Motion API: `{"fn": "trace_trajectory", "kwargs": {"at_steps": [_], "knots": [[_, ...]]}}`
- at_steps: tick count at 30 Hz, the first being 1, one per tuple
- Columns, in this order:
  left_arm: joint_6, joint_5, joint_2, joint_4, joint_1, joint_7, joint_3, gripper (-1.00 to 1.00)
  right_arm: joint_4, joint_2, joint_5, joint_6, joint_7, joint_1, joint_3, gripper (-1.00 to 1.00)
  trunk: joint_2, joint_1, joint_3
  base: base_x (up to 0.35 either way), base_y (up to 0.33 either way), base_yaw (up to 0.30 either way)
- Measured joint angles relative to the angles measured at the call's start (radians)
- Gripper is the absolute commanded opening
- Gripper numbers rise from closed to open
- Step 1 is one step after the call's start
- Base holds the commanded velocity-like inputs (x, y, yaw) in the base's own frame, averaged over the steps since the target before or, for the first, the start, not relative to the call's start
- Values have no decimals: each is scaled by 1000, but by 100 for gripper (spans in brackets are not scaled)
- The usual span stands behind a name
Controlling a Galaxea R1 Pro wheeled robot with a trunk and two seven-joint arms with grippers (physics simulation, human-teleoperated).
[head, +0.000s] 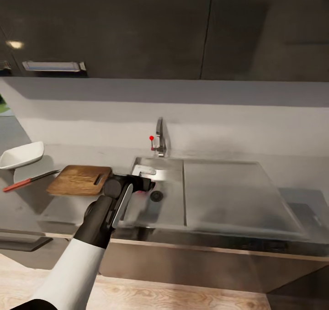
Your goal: In the kitchen, take the Vidalia onion out of the sink, dice it on the chopping board with the paring knife, put the diced onion into the bowl on the countertop, then place both the paring knife and the chopping board into the sink.
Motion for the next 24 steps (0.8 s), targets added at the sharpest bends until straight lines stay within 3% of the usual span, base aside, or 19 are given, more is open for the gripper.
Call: {"fn": "trace_trajectory", "kwargs": {"at_steps": [9,19,24], "knots": [[-1,0,0,4,0,0,1,100,7,0,0,0,0,0,0,100,0,0,-8,227,-55,0],[-2,-1,0,17,0,3,2,100,8,1,0,0,0,0,1,100,0,0,-19,23,-1,0],[-2,-2,0,18,0,42,2,100,8,2,0,0,0,0,2,100,0,0,-24,2,0,0]]}}
